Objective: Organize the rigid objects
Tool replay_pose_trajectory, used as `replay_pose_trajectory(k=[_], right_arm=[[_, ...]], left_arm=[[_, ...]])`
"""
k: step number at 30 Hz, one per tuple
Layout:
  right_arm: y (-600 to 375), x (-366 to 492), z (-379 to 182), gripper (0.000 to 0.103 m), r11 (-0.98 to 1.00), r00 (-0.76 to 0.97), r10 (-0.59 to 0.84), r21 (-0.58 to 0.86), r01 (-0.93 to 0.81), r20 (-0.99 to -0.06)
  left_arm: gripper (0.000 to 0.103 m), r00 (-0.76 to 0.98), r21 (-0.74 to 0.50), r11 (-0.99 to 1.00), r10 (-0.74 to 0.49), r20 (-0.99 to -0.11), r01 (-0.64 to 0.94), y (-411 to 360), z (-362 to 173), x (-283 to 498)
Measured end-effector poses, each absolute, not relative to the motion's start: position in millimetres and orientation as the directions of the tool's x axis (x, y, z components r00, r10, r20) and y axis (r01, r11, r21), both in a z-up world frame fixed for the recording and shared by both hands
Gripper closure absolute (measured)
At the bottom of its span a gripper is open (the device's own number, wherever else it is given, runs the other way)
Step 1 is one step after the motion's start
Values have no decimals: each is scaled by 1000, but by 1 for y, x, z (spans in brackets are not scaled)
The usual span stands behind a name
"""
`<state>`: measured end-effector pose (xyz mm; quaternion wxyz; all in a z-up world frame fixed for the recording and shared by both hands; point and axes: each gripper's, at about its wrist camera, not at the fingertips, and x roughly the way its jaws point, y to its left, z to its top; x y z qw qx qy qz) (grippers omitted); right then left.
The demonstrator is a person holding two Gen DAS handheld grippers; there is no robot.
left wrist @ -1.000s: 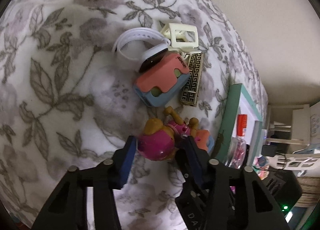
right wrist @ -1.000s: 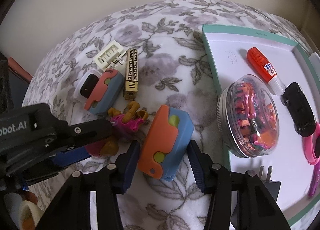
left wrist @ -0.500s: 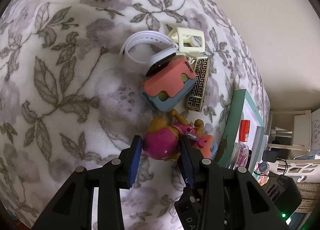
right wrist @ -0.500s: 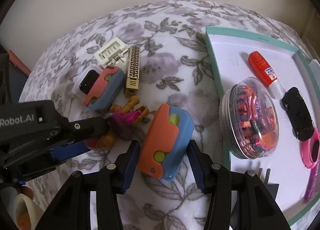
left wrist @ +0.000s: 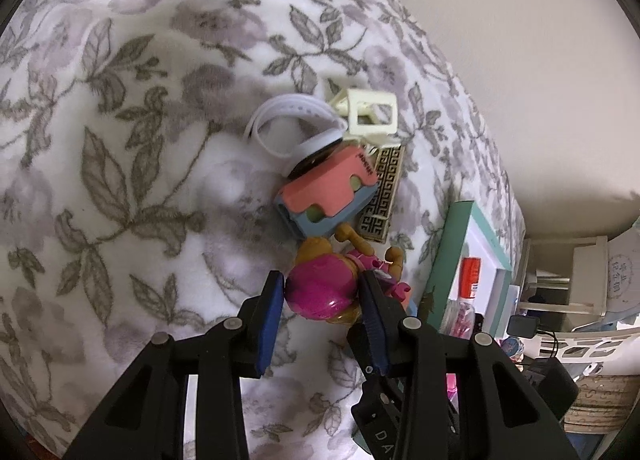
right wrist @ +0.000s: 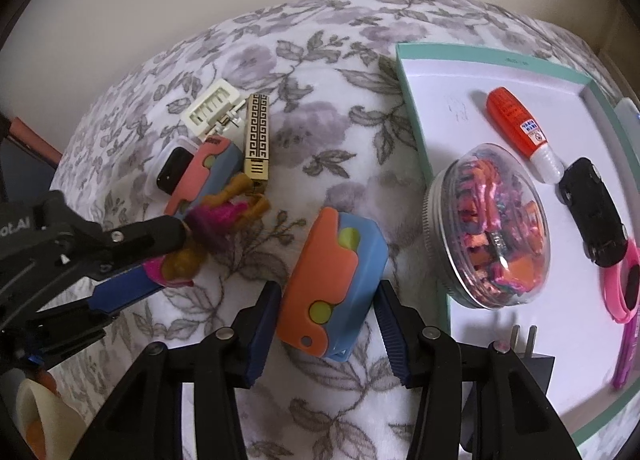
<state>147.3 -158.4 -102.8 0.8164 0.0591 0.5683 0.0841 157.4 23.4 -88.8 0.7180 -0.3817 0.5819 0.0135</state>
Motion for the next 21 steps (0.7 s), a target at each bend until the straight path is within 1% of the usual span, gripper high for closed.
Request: replay_pose_trajectory(k=[6,13,21], right_arm=[[-163,145,-86,52,972,366,233,225,-64,-901],[-172,140,-44,52,967,463,249,245,-69,-851],[-209,130,4,52,973,565,197,229,-14,-801]], left_arm=[[63,366,-561,694,-430,-825,-451,28,-74,154],[63,445,-631,659,-459,-769,-409,33,-44,152],[63,512,-686,647,-487,-707,-333,24,-8,150]])
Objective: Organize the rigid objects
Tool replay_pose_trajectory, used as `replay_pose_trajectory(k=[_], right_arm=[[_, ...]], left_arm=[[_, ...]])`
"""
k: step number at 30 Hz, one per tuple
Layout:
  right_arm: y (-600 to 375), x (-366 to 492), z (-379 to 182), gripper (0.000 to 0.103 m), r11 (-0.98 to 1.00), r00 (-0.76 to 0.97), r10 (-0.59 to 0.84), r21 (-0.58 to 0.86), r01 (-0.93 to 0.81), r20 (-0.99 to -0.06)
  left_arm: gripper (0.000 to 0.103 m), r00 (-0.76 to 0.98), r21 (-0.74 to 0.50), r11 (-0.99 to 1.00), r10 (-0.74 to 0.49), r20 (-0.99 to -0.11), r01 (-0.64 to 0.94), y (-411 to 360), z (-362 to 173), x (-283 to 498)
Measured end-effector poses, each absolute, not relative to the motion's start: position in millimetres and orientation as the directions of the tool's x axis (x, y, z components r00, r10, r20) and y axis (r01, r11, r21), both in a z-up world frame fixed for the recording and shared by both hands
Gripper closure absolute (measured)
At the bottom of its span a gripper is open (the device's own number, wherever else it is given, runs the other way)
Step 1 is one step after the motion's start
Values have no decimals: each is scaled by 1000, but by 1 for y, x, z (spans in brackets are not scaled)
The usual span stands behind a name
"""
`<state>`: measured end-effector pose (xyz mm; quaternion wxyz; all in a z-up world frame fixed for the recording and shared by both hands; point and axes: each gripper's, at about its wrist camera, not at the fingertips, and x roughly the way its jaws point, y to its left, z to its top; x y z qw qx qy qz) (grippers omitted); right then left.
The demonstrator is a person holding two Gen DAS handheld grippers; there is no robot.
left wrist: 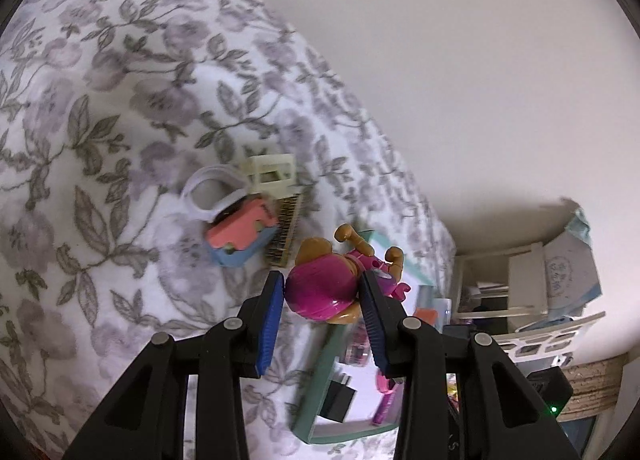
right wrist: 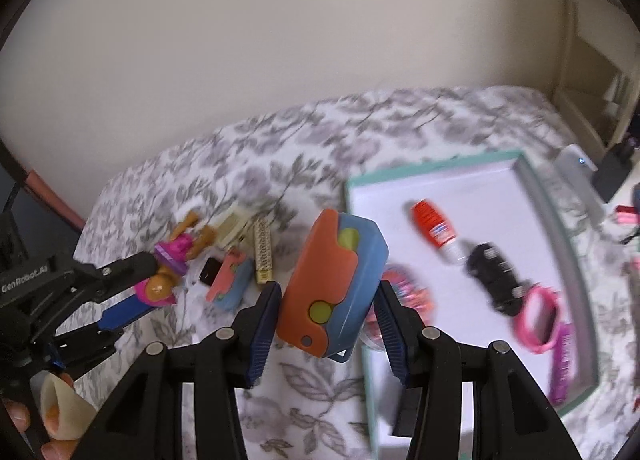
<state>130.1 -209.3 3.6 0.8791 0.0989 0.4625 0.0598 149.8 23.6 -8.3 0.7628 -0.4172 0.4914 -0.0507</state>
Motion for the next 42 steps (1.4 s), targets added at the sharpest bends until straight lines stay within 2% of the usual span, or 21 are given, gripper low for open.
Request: replay_pose_trajectory(k=[9,18,26,42], right_arm=[[-262,123,22,52,978,598,95,187,94,-796],[-316,114,28,52,963,599,-2,160,218,-800],[-348,110,23,52,948,574,-69,126,293,-816],[-361,122,-33,52,939,427,-62,92,331,-902]], left_arm=[[63,522,-710,659,-527,-671,-248,-5,11,150],[63,492,-687,712,-551,-674,-145,-54,21,151],[63,410,-627,776,-552,-726,-66,-112,7,152],[63,264,-488,872,-477,-838,29,-186,-42,148]])
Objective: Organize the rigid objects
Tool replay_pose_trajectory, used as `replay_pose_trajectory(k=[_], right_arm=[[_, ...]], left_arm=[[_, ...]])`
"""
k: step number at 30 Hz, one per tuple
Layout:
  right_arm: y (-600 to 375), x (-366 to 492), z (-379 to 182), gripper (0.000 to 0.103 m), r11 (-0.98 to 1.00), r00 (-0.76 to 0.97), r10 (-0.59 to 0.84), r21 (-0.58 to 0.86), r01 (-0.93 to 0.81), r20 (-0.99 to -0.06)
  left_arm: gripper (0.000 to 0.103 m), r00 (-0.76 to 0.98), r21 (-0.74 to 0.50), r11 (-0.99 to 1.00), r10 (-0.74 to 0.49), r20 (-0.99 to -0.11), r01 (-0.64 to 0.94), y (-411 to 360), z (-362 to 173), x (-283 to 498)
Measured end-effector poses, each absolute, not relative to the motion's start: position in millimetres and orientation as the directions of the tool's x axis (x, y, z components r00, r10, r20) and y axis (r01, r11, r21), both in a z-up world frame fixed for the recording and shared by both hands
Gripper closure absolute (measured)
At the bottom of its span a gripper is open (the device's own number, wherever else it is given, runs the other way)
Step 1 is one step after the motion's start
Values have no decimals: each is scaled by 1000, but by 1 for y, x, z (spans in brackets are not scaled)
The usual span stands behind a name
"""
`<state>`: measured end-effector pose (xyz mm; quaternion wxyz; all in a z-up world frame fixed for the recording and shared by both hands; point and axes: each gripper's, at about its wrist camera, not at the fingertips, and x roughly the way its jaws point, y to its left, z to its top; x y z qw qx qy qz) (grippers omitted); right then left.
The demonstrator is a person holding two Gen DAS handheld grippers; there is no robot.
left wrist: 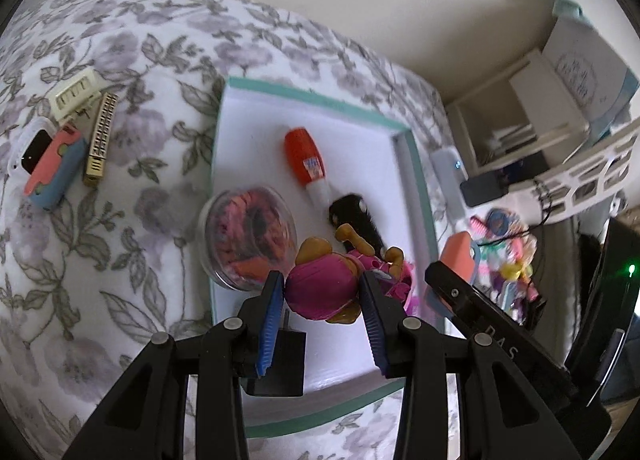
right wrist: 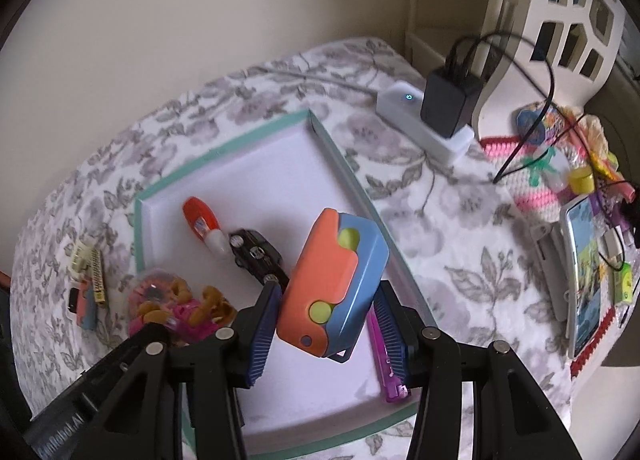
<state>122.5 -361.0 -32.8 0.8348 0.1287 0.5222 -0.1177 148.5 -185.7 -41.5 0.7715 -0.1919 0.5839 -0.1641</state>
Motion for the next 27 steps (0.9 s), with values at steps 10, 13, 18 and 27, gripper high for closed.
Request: replay_pose_trajectory(k=[10,13,18,27], right_arm=[[-364,128,-54,52,938,369,-53,80,336,-928],[-363,130,-59,52,940,353,-60,66,334,-934],[-363,131,-65,52,941,330,-58,58,333,-942],[-361,132,-62,51,942,336,-66,52,332,-940]], left_arm=[[63,224,-422,904,-424,-877,59,-201,-55,146],[63,215,-419,906,-422,-881,59,-201,-58,145],[63,206,-399,915,-403,-892,64,-205,-63,145],[62,193,-380,923,-384,-903,56,-206,-66,147]])
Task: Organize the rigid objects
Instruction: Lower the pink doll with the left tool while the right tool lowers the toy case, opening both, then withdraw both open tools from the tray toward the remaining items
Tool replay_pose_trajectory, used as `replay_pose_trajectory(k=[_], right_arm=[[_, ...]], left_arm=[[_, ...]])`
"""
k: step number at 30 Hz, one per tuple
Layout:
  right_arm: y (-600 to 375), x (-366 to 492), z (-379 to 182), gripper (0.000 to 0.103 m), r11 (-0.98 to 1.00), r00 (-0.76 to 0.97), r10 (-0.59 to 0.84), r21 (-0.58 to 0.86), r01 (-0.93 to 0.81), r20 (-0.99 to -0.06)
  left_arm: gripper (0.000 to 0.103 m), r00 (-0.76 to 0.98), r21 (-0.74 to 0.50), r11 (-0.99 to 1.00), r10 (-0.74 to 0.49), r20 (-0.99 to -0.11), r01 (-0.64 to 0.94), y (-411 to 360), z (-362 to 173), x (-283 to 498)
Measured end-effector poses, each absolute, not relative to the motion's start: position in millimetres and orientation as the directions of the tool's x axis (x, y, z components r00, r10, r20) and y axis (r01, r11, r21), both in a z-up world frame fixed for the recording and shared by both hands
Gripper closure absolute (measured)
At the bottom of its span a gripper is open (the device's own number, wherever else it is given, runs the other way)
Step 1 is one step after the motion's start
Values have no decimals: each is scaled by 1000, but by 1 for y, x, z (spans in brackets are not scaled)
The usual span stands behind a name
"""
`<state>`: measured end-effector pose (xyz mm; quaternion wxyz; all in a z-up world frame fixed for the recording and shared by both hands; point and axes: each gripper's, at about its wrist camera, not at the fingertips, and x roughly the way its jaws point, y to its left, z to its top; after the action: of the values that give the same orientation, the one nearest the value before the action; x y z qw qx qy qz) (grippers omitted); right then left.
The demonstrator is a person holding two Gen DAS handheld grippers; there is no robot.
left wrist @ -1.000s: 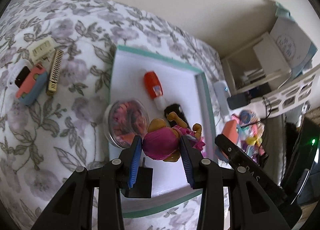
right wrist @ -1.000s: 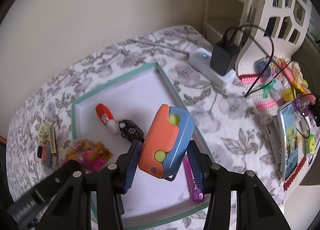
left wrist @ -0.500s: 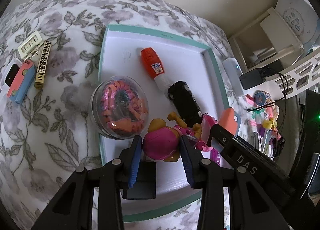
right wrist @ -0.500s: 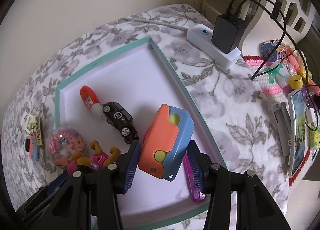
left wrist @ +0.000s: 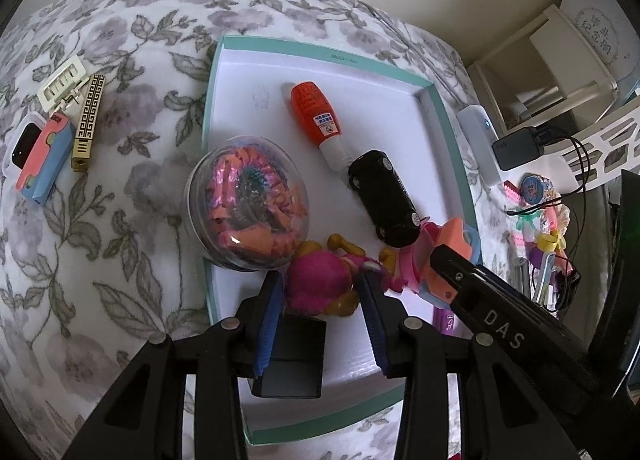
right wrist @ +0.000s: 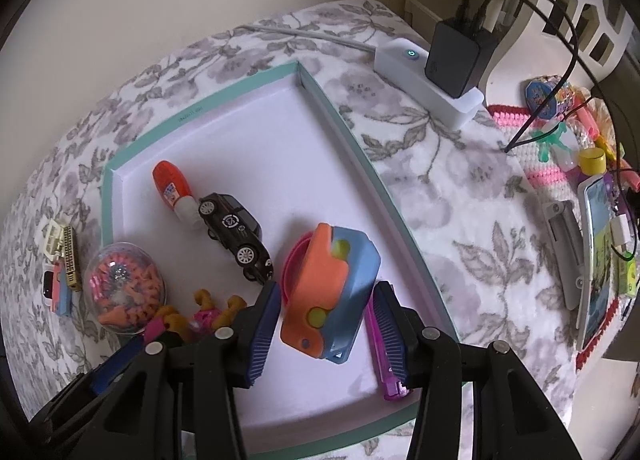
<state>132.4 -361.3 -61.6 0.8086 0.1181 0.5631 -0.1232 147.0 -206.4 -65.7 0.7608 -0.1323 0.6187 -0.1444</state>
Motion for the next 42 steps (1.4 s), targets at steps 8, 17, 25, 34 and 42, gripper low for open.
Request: replay_pose_trajectory(k=[8,17,25,34,42], right_arm=[[-362,126,-35,51,941,401,-62,80,328,-914],[-358,115,10,51,944,507,-78,100,315,-858],[-357,118,-2,49,942,471,-67,99,320,-880],[-354,122,-13,28,945,452,-59,96,312,-890],[-358,124,-20,19,938,444,-35,124,325,-895]], left_arm=[[62,212,-398,915,-404,-890,73,-203,-50,146],[62,323,-378,923,-380,-867,71,-184,-13,146],[42,388,-335,942,-309,-868,2,-163,-7,151],[22,428,-260,963,-207,-880,-69,-146,-12,155],[18,445,-233,963,-152,-882,-134,-130,-18,158]])
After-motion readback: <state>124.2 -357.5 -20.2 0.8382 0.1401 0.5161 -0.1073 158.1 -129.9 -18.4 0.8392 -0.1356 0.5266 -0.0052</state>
